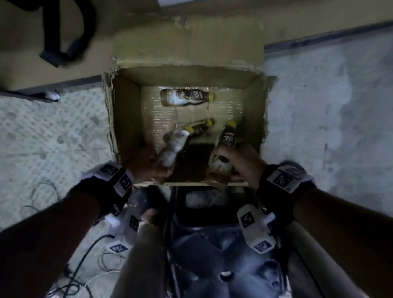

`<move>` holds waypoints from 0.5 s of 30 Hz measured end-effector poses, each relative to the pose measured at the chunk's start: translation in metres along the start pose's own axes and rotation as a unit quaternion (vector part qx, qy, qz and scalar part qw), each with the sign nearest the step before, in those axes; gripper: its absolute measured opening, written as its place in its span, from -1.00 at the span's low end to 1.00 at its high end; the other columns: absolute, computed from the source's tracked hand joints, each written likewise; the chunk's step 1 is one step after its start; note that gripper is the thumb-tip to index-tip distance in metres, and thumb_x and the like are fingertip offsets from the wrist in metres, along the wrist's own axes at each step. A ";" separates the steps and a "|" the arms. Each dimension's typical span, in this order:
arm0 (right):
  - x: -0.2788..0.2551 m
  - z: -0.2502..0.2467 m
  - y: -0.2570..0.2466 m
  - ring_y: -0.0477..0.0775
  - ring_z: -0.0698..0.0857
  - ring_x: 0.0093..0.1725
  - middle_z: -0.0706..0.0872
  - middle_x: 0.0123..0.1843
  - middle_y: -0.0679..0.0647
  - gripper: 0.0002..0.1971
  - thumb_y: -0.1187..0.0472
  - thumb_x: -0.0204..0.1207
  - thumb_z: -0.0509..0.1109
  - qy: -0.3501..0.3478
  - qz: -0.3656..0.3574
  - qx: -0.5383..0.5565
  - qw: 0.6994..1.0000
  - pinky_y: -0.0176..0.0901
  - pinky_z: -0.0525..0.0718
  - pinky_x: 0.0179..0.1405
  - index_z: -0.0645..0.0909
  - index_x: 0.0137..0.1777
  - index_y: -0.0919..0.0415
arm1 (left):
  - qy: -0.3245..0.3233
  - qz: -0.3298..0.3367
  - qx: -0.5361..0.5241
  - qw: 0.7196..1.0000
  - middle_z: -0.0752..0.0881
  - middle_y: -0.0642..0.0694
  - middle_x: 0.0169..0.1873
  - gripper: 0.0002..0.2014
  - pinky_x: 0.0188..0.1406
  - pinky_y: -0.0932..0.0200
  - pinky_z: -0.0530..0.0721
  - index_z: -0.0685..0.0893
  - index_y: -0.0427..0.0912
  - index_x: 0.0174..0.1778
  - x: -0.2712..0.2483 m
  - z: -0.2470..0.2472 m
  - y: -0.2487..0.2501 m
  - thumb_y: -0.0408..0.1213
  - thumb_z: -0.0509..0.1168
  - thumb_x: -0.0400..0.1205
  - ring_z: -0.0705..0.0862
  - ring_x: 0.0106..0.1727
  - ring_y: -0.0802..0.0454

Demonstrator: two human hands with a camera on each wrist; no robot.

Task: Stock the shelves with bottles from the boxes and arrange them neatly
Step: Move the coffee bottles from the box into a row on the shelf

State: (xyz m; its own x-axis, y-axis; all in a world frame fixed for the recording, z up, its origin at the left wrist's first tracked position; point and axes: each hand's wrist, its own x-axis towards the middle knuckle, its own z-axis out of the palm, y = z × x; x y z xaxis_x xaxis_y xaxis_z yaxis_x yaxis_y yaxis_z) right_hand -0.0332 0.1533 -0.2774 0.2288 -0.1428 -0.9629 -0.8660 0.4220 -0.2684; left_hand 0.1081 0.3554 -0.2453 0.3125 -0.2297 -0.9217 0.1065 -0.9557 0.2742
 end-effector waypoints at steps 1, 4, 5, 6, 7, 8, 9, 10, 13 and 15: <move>-0.016 -0.006 -0.002 0.22 0.84 -0.06 0.85 -0.06 0.21 -0.83 0.13 0.42 0.56 -0.010 -0.010 -0.011 1.000 0.13 0.79 -0.06 0.76 -0.04 0.15 | -0.005 -0.007 -0.036 0.999 0.45 0.06 -0.65 -0.55 -0.65 0.43 0.30 0.40 -0.13 -0.54 -0.016 0.004 0.001 -0.28 0.57 0.45 0.40 -0.63 0.27; -0.064 -0.028 -0.006 0.11 0.82 -0.22 0.84 -0.25 0.16 -0.84 0.09 0.38 0.57 -0.032 -0.035 -0.078 0.996 -0.07 0.71 -0.24 0.79 -0.17 0.19 | -0.010 0.003 -0.089 0.996 0.74 -0.04 -0.43 -0.83 -0.30 0.20 0.67 0.72 -0.25 -0.31 -0.062 0.014 0.014 -0.28 0.56 0.47 0.65 -0.36 0.21; -0.080 -0.035 -0.007 0.07 0.81 -0.28 0.84 -0.27 0.16 -0.80 0.06 0.37 0.57 -0.030 -0.040 -0.099 0.994 -0.14 0.68 -0.32 0.80 -0.19 0.21 | -0.009 0.012 -0.103 0.995 0.79 -0.15 -0.24 -0.83 -0.11 0.06 0.71 0.77 -0.27 -0.15 -0.077 0.018 0.019 -0.26 0.56 0.47 0.71 -0.20 0.07; -0.097 -0.042 -0.009 0.03 0.79 -0.34 0.83 -0.31 0.14 -0.78 0.05 0.38 0.57 -0.028 -0.042 -0.109 0.993 -0.21 0.66 -0.39 0.80 -0.20 0.23 | -0.008 0.011 -0.116 0.993 0.80 -0.23 -0.12 -0.76 0.00 -0.05 0.72 0.78 -0.29 -0.04 -0.091 0.020 0.024 -0.25 0.57 0.47 0.75 -0.09 -0.04; -0.115 -0.049 -0.009 -0.01 0.79 -0.38 0.83 -0.34 0.10 -0.78 0.05 0.38 0.57 -0.027 -0.045 -0.109 0.993 -0.26 0.65 -0.46 0.79 -0.20 0.23 | -0.010 -0.001 -0.133 0.991 0.80 -0.29 -0.05 -0.70 0.08 -0.13 0.75 0.77 -0.32 0.03 -0.107 0.022 0.033 -0.27 0.58 0.46 0.77 -0.02 -0.14; -0.134 -0.056 -0.011 -0.04 0.79 -0.40 0.82 -0.37 0.05 -0.80 0.06 0.39 0.57 -0.024 -0.051 -0.103 0.993 -0.28 0.66 -0.49 0.79 -0.20 0.22 | -0.016 -0.011 -0.155 0.988 0.79 -0.36 0.00 -0.67 0.14 -0.23 0.72 0.75 -0.37 0.08 -0.125 0.024 0.043 -0.33 0.58 0.45 0.77 0.04 -0.25; -0.155 -0.062 -0.013 -0.05 0.79 -0.40 0.82 -0.38 0.02 -0.81 0.07 0.38 0.57 -0.016 -0.057 -0.093 0.994 -0.29 0.67 -0.50 0.79 -0.20 0.21 | -0.028 -0.013 -0.175 0.984 0.77 -0.41 0.04 -0.65 0.17 -0.31 0.69 0.73 -0.41 0.12 -0.143 0.024 0.054 -0.41 0.57 0.45 0.75 0.09 -0.34; -0.175 -0.068 -0.016 -0.06 0.80 -0.39 0.82 -0.39 0.01 -0.81 0.07 0.36 0.58 -0.004 -0.062 -0.084 0.995 -0.30 0.68 -0.51 0.79 -0.23 0.21 | -0.038 -0.010 -0.187 0.981 0.75 -0.44 0.08 -0.64 0.19 -0.36 0.67 0.71 -0.44 0.15 -0.162 0.023 0.065 -0.48 0.55 0.45 0.74 0.12 -0.37; -0.237 -0.083 -0.029 0.02 0.81 -0.35 0.83 -0.36 0.04 -0.75 -0.02 0.24 0.58 0.023 -0.075 -0.056 0.995 -0.26 0.70 -0.45 0.80 -0.32 0.18 | -0.062 0.016 -0.192 0.979 0.74 -0.38 0.10 -0.63 0.19 -0.34 0.67 0.67 -0.45 0.20 -0.223 0.014 0.101 -0.57 0.49 0.47 0.73 0.09 -0.27; -0.280 -0.091 -0.041 0.06 0.78 -0.34 0.80 -0.37 0.04 -0.72 -0.07 0.13 0.56 0.023 -0.084 -0.034 0.996 -0.19 0.67 -0.39 0.77 -0.36 0.16 | -0.081 0.014 -0.215 0.973 0.71 -0.34 0.05 -0.57 0.18 -0.40 0.65 0.58 -0.49 0.28 -0.266 0.007 0.124 -0.65 0.44 0.48 0.70 0.07 -0.28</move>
State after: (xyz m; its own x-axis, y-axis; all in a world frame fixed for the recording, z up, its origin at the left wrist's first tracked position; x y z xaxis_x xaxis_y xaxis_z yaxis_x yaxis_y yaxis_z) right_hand -0.1019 0.0944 0.0058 0.3539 -0.2480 -0.9018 -0.8452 0.3280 -0.4219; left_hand 0.0313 0.2971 0.0318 0.1714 -0.3134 -0.9340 0.4956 -0.7919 0.3566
